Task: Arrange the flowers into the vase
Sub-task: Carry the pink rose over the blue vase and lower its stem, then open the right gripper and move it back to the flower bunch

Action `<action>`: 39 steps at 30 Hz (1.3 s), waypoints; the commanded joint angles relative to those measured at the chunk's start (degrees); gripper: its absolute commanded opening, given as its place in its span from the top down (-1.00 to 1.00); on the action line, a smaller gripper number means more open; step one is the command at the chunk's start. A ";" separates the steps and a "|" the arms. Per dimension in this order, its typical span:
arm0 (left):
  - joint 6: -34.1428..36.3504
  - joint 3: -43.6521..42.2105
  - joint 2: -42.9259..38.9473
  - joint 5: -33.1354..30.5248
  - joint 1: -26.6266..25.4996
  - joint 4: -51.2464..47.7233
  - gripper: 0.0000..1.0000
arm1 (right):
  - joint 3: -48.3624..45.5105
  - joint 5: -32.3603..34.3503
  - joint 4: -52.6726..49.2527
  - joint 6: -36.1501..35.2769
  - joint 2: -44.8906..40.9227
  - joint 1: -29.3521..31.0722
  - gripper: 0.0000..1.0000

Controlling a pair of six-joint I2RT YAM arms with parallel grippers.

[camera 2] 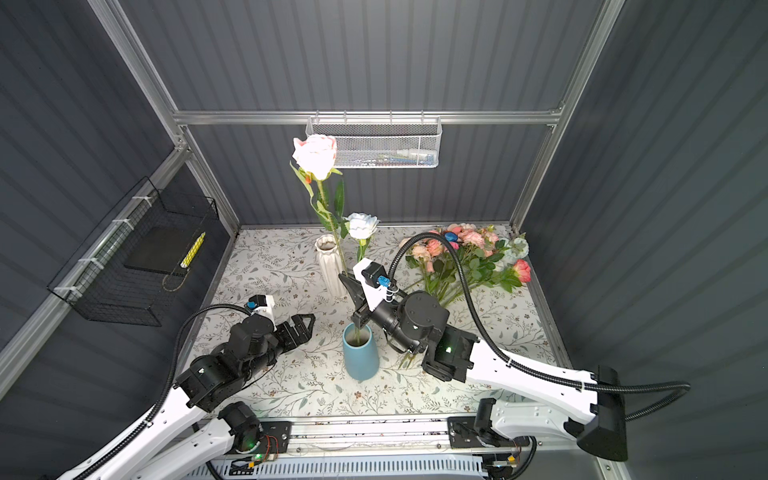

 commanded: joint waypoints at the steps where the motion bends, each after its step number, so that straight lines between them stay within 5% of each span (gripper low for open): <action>1: 0.22 2.38 -0.52 0.05 -0.30 -0.85 -1.00 | -3.10 1.65 0.72 3.40 1.48 0.25 1.00; 5: 0.32 2.20 -0.56 0.11 -0.26 -0.98 -1.00 | -6.90 2.68 0.45 7.45 1.30 0.42 0.73; 10: 0.14 2.10 -0.83 0.04 -0.29 -1.02 -0.99 | -10.20 2.60 -1.57 11.59 -2.50 0.51 0.02; 21: 0.30 1.36 -0.29 -0.20 -0.30 -1.50 -0.99 | -18.02 4.62 -9.05 20.97 -16.29 0.60 -0.37; 29: 0.33 0.72 0.52 -1.24 -0.25 -2.11 -0.99 | -23.55 12.31 -21.95 30.08 -25.46 0.16 -0.45; 32: 0.30 0.51 0.91 -1.21 -0.24 -2.03 -0.99 | -23.70 9.03 -28.52 35.20 -23.51 -6.75 -0.44; 39: 0.41 0.34 1.04 -1.02 -0.30 -2.39 -0.99 | -21.79 -12.85 -31.50 40.60 -11.53 -32.85 -0.30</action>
